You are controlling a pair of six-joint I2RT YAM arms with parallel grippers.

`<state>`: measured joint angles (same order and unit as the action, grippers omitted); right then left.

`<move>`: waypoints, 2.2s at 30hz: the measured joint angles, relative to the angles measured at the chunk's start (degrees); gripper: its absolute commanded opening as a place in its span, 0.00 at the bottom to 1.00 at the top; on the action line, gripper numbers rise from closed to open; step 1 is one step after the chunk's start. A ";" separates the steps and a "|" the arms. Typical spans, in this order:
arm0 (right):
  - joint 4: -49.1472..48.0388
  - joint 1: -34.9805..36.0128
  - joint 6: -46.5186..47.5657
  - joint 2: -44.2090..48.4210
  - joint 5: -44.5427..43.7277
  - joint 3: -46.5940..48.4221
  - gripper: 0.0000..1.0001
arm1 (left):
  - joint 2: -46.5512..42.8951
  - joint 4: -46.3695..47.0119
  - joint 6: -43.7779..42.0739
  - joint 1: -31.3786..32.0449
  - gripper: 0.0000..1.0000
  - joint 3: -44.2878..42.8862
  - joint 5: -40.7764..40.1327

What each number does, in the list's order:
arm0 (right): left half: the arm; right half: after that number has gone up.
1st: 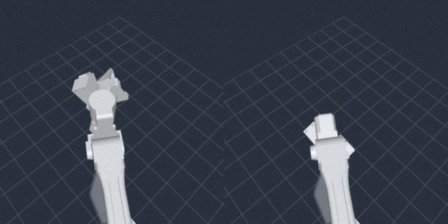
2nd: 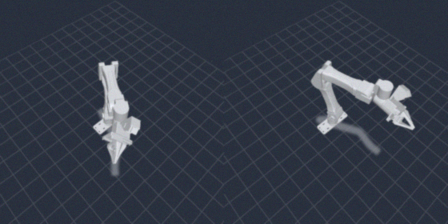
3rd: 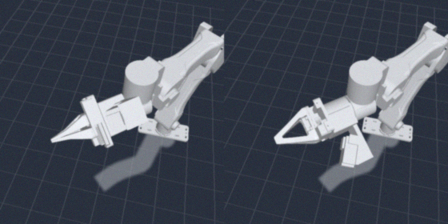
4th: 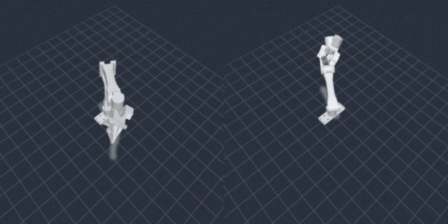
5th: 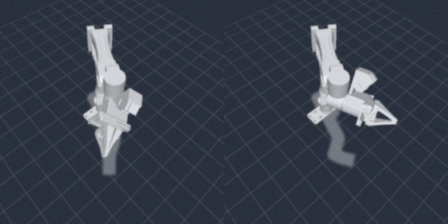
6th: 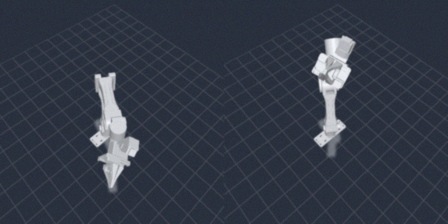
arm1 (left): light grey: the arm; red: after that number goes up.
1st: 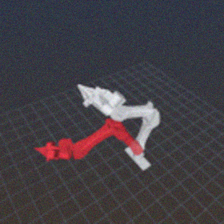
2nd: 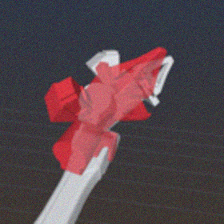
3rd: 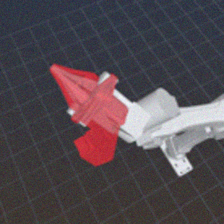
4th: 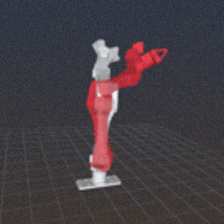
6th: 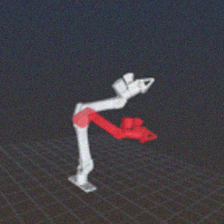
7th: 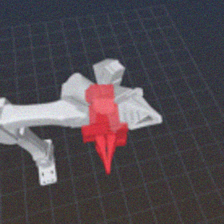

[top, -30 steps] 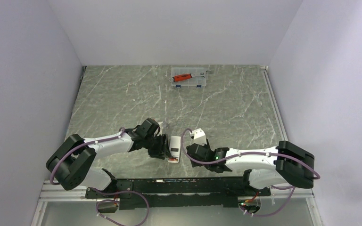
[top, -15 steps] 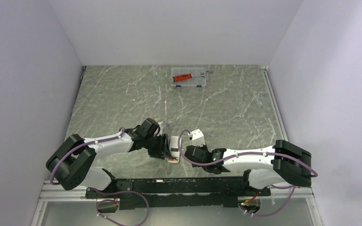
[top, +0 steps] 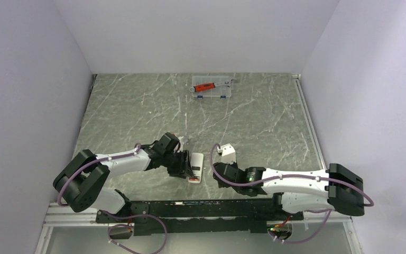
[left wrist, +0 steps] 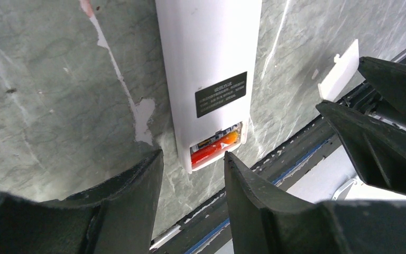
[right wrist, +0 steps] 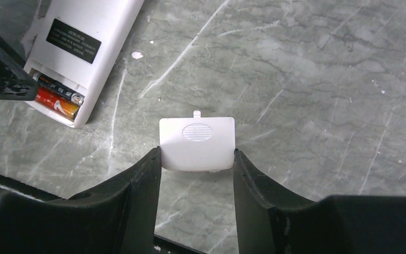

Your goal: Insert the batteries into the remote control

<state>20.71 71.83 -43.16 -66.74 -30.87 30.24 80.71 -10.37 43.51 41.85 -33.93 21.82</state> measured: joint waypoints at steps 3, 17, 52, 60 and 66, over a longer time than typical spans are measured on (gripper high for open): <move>1.03 0.02 0.00 2.23 0.11 0.00 0.27 | 0.55 1.18 0.79 0.44 0.52 0.00 0.39; 2.82 0.26 0.07 5.73 2.95 -0.68 0.27 | 3.17 5.81 4.52 4.44 0.52 -0.35 0.92; 3.61 0.26 18.58 5.86 11.28 5.03 0.27 | -5.31 -10.67 2.47 8.22 0.56 -8.02 -10.40; 3.76 -2.08 30.14 3.15 14.47 12.24 0.24 | -9.64 -15.13 -1.38 1.36 0.57 -8.46 -10.47; 5.66 -7.89 34.88 -1.92 18.78 16.22 0.22 | -9.73 -15.39 -3.43 -2.54 0.57 -8.46 -7.91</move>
<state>26.37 63.94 -8.27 -68.66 -12.10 46.46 70.98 -25.76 40.07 39.31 -42.39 13.91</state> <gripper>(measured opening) 0.478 0.572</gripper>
